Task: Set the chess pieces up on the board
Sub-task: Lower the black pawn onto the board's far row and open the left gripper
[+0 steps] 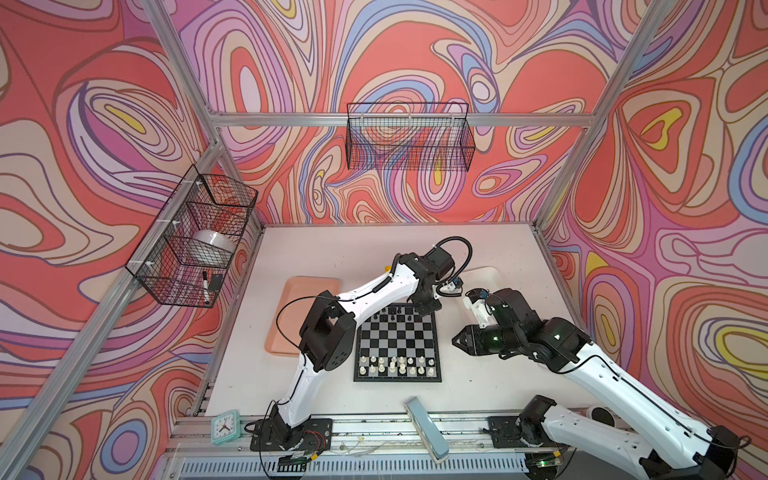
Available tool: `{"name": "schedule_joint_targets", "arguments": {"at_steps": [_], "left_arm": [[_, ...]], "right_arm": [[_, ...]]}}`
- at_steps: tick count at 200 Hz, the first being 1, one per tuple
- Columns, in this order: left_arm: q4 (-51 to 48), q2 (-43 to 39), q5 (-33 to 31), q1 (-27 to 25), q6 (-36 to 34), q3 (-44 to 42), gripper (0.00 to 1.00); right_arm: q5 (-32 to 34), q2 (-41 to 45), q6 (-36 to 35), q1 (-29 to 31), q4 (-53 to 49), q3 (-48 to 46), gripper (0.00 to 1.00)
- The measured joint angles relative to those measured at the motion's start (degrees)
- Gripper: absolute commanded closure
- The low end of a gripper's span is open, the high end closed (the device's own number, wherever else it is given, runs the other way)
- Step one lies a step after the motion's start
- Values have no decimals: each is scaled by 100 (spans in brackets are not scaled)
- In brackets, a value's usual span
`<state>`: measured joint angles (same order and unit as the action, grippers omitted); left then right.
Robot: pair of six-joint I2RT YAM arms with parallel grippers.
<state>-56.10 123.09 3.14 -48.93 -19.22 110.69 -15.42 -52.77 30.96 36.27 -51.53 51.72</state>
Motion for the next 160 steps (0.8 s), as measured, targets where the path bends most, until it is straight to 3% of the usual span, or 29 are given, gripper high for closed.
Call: {"name": "schedule_joint_targets", "arguments": {"at_steps": [160], "left_arm": [[297, 463, -299, -109, -4, -39, 94]], "right_arm": [[66, 247, 0, 0, -205, -74, 71]]}}
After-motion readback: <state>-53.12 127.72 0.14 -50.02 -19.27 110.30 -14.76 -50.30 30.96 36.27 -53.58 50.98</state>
